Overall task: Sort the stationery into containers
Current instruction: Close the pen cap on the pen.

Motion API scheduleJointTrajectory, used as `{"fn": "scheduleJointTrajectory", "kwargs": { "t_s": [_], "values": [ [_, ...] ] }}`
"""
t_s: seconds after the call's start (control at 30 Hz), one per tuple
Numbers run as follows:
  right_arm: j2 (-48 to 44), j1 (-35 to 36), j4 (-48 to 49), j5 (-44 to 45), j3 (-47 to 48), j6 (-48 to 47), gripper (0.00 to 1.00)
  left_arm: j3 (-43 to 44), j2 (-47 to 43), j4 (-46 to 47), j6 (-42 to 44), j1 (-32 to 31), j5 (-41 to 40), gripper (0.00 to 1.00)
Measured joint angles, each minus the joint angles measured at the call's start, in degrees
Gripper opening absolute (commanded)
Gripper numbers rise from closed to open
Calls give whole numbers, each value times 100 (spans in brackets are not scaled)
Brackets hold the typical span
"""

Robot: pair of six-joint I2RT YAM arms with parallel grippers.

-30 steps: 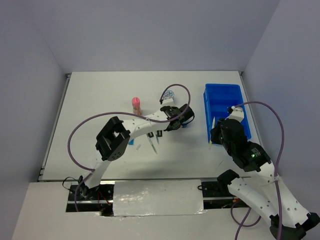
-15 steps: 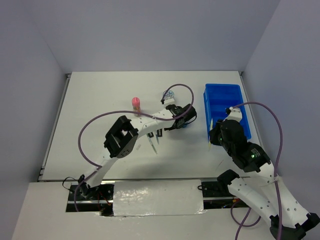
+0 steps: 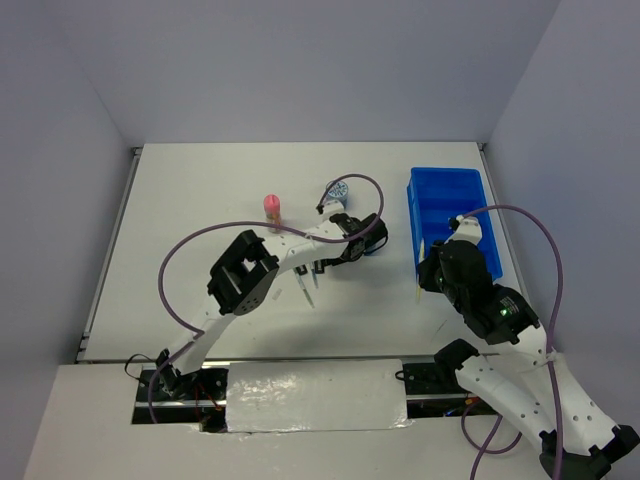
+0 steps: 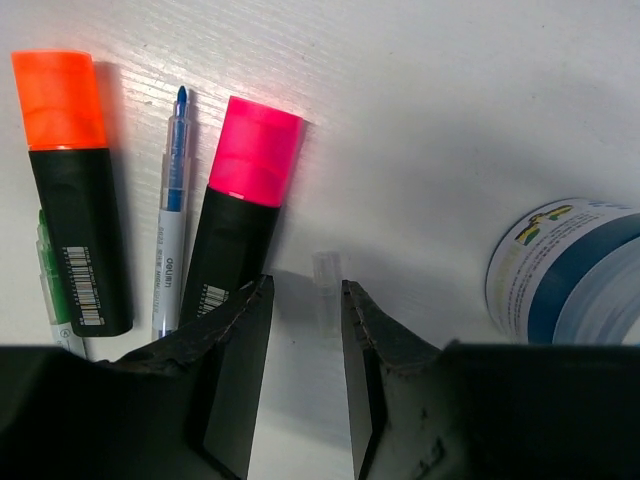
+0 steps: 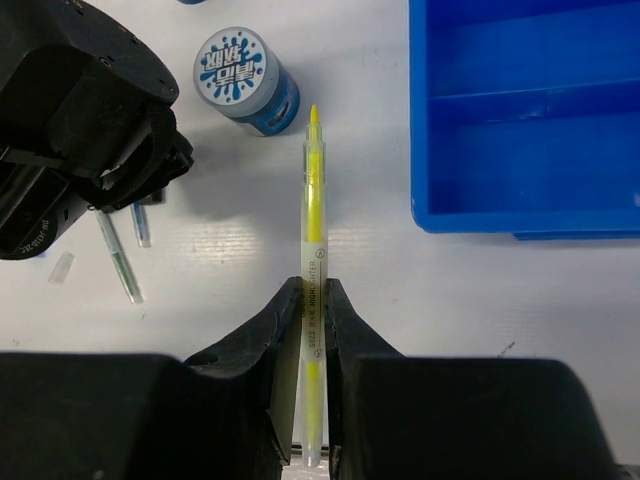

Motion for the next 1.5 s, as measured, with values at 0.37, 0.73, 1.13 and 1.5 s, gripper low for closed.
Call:
{"fn": "scheduleJointTrajectory", "kwargs": {
  "t_s": [0.37, 0.73, 1.13, 1.5],
  "values": [
    [4, 37, 7, -11, 0, -2, 0, -166, 0, 308, 0, 31, 83, 21],
    [35, 52, 44, -50, 0, -33, 0, -857, -380, 1040, 107, 13, 170, 0],
    [-1086, 66, 774, -1523, -205, -234, 0, -3508, -4046, 3620, 1823, -195, 1054, 0],
    [-334, 1443, 3539, -3235, -1543, 420, 0, -6887, -8802, 7420, 3401, -109, 2365, 0]
  ]
}}
